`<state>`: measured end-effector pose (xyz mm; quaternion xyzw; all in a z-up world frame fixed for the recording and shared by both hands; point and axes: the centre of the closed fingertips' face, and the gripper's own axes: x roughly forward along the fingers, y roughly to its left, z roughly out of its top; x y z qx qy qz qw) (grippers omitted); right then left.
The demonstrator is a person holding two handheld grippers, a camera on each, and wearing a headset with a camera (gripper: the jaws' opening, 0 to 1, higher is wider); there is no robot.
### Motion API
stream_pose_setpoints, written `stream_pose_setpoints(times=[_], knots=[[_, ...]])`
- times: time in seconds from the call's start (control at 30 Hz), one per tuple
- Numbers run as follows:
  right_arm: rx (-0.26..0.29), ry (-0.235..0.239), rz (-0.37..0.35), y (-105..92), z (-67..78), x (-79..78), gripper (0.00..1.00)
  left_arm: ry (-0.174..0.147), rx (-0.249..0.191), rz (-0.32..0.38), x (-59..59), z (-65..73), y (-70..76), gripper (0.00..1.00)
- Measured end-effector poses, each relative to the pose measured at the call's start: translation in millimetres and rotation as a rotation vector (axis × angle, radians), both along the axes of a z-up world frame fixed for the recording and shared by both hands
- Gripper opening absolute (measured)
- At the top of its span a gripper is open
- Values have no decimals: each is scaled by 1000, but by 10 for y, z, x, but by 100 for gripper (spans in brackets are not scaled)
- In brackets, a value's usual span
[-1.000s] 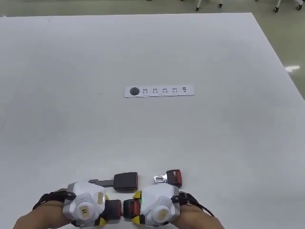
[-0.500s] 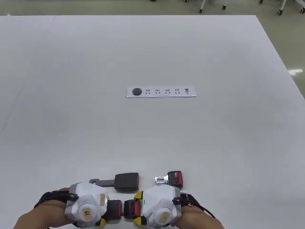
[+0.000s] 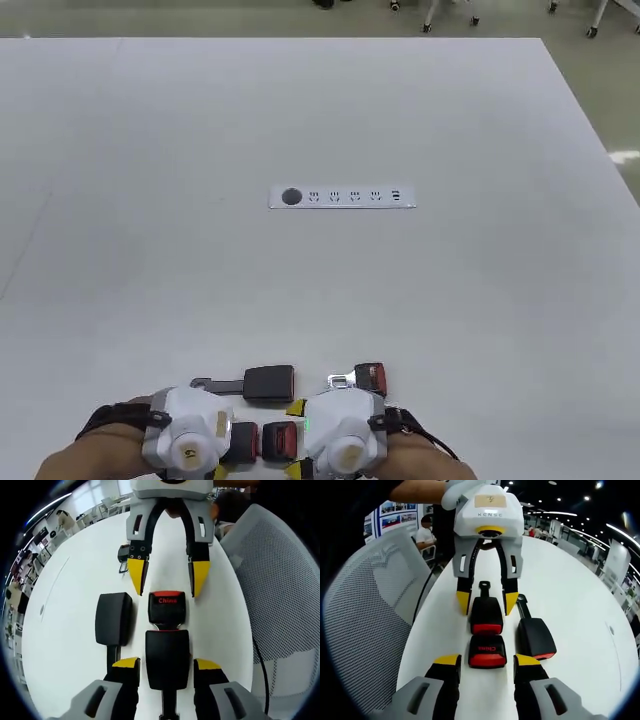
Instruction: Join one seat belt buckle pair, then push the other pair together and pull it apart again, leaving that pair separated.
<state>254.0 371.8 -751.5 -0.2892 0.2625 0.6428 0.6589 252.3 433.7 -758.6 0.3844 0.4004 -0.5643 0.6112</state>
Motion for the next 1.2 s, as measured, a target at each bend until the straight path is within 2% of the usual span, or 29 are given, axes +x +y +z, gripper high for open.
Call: stream_pose_setpoints(times=[0.1, 0.4, 0.53, 0.73, 0.9, 1.2], knots=[[3, -4, -5, -35, 44, 30, 40, -2, -9, 10, 3, -5, -14, 46], [-8, -25, -23, -211, 110, 169, 43, -15, -24, 24, 58, 205, -79, 50], [-11, -31, -35, -290, 150, 229, 43, -19, -45, 36, 136, 259, -120, 50], [-15, -42, -56, -451, 187, 349, 42, -39, -76, 60, 328, 319, -194, 51], [-14, -57, -75, -593, 182, 477, 41, -54, -76, 61, 460, 344, -237, 51], [-21, -75, -117, -829, 182, 674, 40, -54, -72, 56, 612, 287, -279, 50]])
